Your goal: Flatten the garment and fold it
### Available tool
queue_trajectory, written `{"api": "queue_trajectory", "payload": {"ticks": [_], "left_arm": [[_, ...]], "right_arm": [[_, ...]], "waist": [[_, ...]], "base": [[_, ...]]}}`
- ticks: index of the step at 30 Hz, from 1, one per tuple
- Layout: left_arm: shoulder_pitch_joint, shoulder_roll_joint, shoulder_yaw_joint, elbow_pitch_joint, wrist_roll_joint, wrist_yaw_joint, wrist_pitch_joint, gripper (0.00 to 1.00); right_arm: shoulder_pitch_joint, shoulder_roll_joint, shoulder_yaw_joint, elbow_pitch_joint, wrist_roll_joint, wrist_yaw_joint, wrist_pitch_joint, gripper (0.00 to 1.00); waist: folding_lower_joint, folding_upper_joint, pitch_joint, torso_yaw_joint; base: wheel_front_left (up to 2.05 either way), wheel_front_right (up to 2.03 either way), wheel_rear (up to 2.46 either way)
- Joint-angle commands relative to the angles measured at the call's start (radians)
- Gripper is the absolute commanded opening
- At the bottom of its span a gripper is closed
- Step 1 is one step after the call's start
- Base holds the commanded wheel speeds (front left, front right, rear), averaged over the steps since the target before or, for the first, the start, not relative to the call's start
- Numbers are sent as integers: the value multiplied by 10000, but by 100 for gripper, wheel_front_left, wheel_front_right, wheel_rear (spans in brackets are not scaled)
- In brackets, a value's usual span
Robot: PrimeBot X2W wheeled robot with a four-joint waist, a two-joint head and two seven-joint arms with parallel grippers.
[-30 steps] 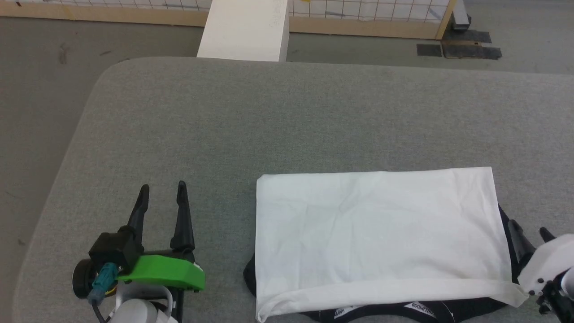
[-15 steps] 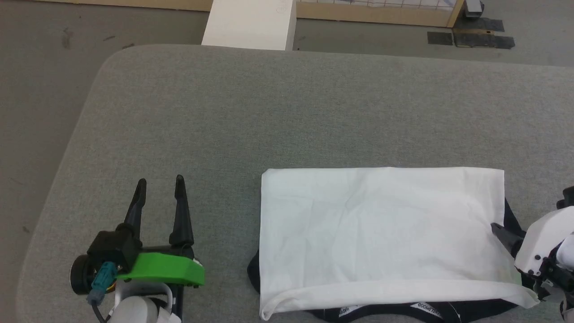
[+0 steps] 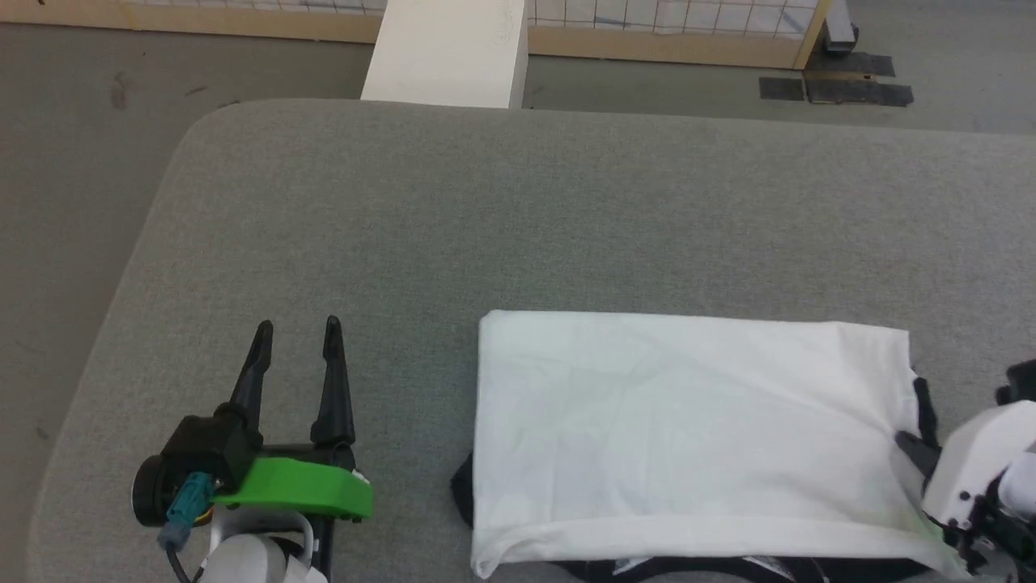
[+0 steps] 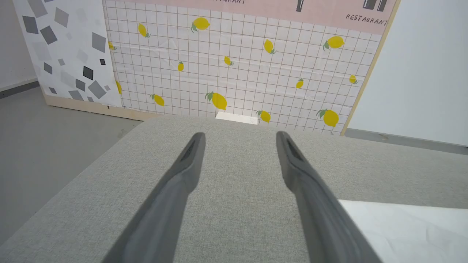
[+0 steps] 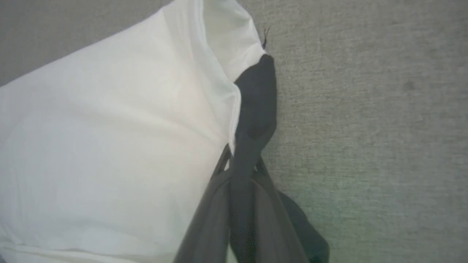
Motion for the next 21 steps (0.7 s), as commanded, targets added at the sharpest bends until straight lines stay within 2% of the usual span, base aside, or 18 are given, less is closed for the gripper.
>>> {"api": "queue_trajectory", "payload": {"ticks": [1,7,11,16,21], "left_arm": [[-48,-43,-50,38,88,-102,-45,100],[50,-45,-142,137,30,-97,-45,100],[101,-46,-184,172,-3,-90,-45,100],[158,-46,-227,231,-32,-114,-45,100],[199,-46,-249,262,-37,-141,-45,100]], "right_arm": [[237,-91,-292,-95,-304,-15,-153,0],[532,-151,-1744,-362,-1582,-15,-782,0],[664,72,-2271,-680,-2115,-15,-895,0],[1042,332,-1996,-1785,-2114,-15,-530,0],[1694,849,-781,-3850,-1601,-15,717,0]], "waist": [[0,-1,-116,-66],[0,-1,-277,-173],[0,-1,-347,-223],[0,-1,-432,-256],[0,-1,-496,-284]], "base": [[0,0,0],[0,0,0],[0,0,0],[0,0,0],[0,0,0]]}}
